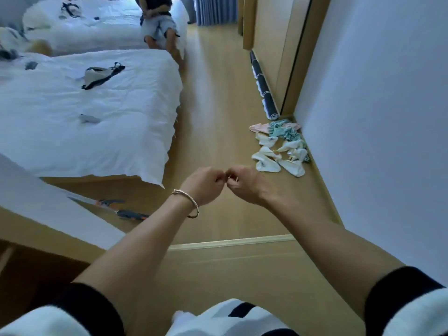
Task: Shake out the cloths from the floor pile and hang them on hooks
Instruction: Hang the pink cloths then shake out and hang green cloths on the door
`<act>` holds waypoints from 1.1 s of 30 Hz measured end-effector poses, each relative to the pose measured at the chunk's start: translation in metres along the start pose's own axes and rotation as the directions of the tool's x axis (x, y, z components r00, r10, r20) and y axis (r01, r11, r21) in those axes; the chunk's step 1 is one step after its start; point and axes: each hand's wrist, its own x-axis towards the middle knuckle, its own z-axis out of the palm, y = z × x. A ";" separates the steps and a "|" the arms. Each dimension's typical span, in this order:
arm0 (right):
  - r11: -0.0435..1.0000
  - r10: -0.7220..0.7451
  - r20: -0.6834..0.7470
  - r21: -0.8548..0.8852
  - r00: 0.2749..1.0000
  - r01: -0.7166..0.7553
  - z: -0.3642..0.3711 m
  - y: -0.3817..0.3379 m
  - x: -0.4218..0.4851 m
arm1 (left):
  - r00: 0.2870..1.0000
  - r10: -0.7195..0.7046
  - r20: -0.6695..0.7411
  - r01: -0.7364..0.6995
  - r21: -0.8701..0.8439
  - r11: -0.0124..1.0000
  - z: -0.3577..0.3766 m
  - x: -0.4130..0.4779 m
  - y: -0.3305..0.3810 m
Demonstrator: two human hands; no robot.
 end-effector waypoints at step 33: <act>0.953 0.261 -0.111 -0.130 0.959 -0.274 -0.225 0.200 0.285 | 0.974 0.213 0.075 -0.207 -0.078 0.975 -0.021 0.440 0.107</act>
